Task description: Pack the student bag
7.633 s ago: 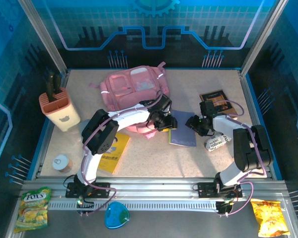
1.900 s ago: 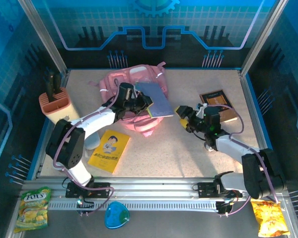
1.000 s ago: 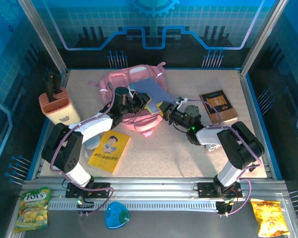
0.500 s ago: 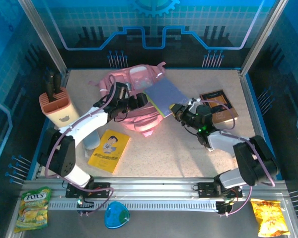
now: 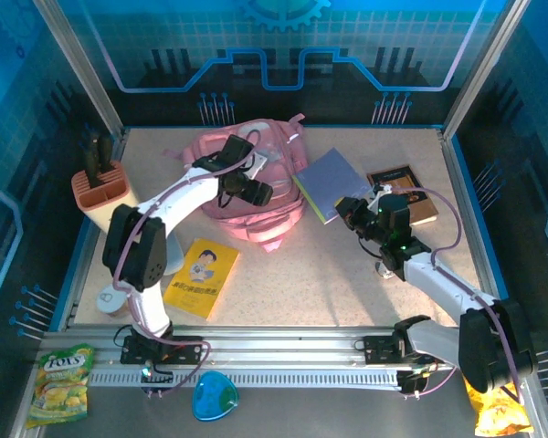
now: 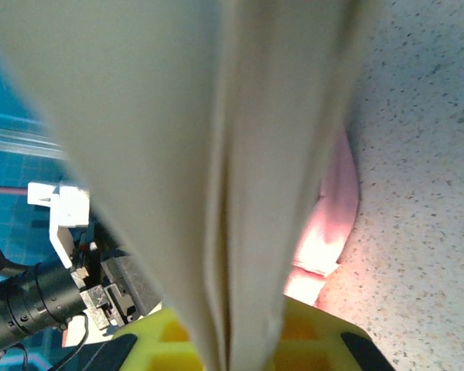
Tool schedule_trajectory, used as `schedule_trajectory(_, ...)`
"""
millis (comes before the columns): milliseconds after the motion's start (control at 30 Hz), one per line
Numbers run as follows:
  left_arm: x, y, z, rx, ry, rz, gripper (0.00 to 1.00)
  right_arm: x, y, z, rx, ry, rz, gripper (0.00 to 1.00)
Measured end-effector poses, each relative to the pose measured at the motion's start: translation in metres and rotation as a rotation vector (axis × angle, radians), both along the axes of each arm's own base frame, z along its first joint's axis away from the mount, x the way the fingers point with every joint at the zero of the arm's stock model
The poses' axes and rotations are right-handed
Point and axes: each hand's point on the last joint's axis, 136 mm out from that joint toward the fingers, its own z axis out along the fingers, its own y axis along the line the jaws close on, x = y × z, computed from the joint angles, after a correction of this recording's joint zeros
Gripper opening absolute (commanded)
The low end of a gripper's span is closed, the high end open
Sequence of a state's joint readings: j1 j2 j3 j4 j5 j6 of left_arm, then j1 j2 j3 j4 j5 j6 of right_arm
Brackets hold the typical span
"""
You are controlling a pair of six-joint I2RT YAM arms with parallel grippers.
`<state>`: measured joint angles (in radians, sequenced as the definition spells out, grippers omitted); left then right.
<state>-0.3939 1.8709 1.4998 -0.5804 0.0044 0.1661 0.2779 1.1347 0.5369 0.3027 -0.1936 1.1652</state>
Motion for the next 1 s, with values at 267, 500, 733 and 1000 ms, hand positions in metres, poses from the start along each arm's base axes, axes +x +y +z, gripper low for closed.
schedule_trajectory(267, 0.000, 0.000, -0.037, 0.131, 0.088, -0.157, 0.73, -0.003, -0.003, -0.008, -0.018, 0.033, -0.003, 0.00)
schedule_trajectory(500, 0.002, -0.003, -0.048, 0.190, 0.101, -0.191, 0.58, -0.004, -0.003, -0.011, -0.020, 0.043, -0.004, 0.01)
schedule_trajectory(733, 0.004, -0.007, -0.046, 0.209, 0.082, -0.168, 0.32, -0.005, -0.004, -0.014, -0.025, 0.060, -0.004, 0.00)
schedule_trajectory(1000, 0.013, -0.011, -0.038, 0.195, 0.037, -0.133, 0.00, -0.012, -0.018, -0.008, -0.059, 0.053, -0.039, 0.00)
